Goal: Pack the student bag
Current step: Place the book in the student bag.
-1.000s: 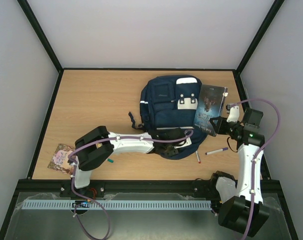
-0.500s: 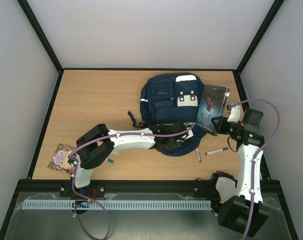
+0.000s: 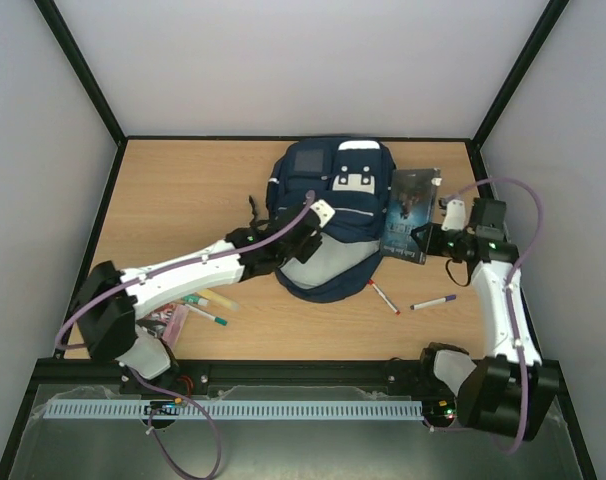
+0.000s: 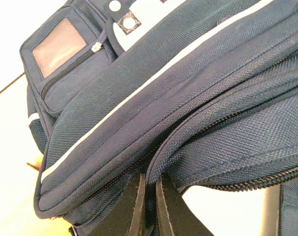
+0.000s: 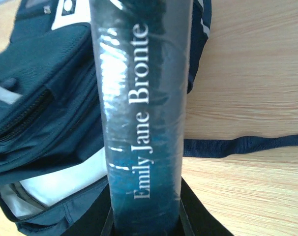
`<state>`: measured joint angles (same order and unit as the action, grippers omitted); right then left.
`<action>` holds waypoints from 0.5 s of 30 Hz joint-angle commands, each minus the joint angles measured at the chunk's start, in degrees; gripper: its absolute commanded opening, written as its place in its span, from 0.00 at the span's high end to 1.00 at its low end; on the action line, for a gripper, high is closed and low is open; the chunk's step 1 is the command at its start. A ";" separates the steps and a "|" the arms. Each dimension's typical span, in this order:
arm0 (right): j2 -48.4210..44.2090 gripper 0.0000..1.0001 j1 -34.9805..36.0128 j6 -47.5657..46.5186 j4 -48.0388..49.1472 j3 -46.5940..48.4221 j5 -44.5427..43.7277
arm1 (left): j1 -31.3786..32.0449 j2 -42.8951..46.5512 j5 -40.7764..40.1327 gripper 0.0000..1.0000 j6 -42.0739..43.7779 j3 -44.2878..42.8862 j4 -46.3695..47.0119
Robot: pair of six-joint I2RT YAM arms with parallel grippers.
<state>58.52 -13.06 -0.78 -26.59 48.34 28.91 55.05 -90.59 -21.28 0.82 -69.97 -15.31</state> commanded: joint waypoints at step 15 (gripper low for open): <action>21.02 0.99 21.40 1.52 2.33 25.45 -0.98 | -2.58 14.93 -3.97 0.98 -10.66 5.22 -4.50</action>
<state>81.23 7.77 0.69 -26.00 65.49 24.58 54.24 -75.29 -23.66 -8.01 -61.67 -22.35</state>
